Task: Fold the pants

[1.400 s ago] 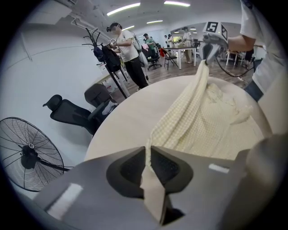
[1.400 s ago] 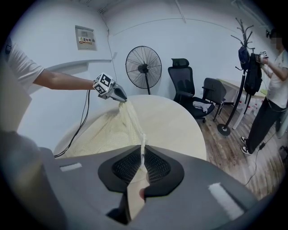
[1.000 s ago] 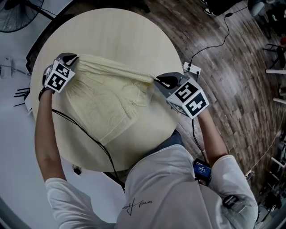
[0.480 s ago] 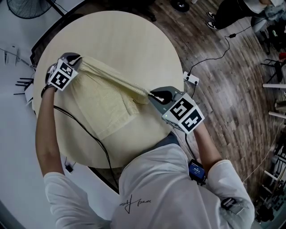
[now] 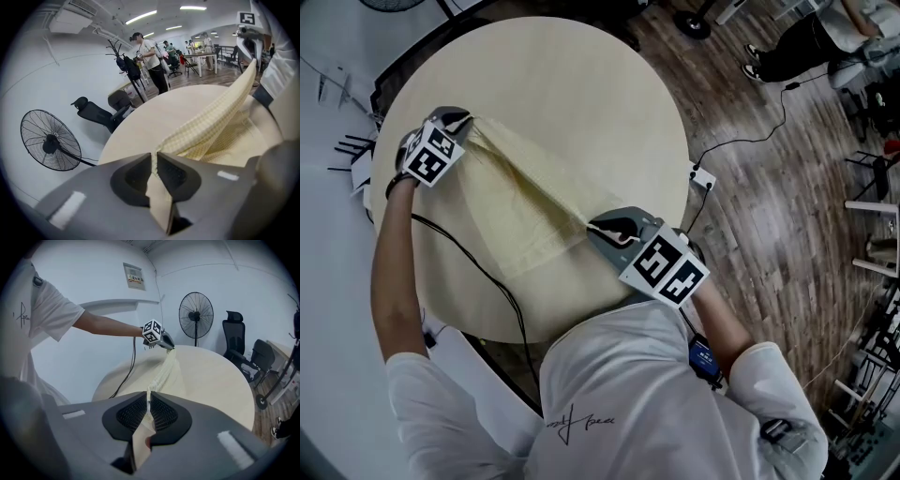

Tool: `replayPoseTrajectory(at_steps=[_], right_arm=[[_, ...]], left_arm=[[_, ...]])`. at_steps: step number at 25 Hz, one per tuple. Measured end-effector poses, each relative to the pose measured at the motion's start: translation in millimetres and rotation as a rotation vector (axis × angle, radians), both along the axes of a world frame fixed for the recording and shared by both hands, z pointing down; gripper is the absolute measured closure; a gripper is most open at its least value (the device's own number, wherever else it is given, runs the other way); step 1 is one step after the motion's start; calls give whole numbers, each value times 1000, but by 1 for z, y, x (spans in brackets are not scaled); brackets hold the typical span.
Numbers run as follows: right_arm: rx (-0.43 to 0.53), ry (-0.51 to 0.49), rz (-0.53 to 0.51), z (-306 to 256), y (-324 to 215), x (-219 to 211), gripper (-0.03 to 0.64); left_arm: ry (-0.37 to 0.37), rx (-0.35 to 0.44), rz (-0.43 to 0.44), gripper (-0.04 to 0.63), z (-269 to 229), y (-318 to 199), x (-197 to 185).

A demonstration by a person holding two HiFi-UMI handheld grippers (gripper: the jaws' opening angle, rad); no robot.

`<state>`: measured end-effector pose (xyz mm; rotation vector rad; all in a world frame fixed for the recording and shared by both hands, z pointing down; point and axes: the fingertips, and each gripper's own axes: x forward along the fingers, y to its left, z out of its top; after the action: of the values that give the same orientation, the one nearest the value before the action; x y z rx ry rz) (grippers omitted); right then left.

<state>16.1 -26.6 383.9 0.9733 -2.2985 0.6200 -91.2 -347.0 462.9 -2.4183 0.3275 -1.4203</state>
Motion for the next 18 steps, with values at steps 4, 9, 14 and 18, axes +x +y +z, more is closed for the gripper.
replayPoseTrajectory(at_steps=[4,9,14,18], right_arm=[[-1,-13,-48,-3,6,-21,598],[-12,-30,-132,-1,11,-54,598],[-52,-44,-199,9,19,-81,598],[-63,-46,-248,13,19,-99,598]], left_arm=[[7,5,-7,505,0,3,-14],[19,9,-9,505,5,4,-33],[16,3,-22,505,12,6,-50],[13,5,-28,505,17,5,-62]])
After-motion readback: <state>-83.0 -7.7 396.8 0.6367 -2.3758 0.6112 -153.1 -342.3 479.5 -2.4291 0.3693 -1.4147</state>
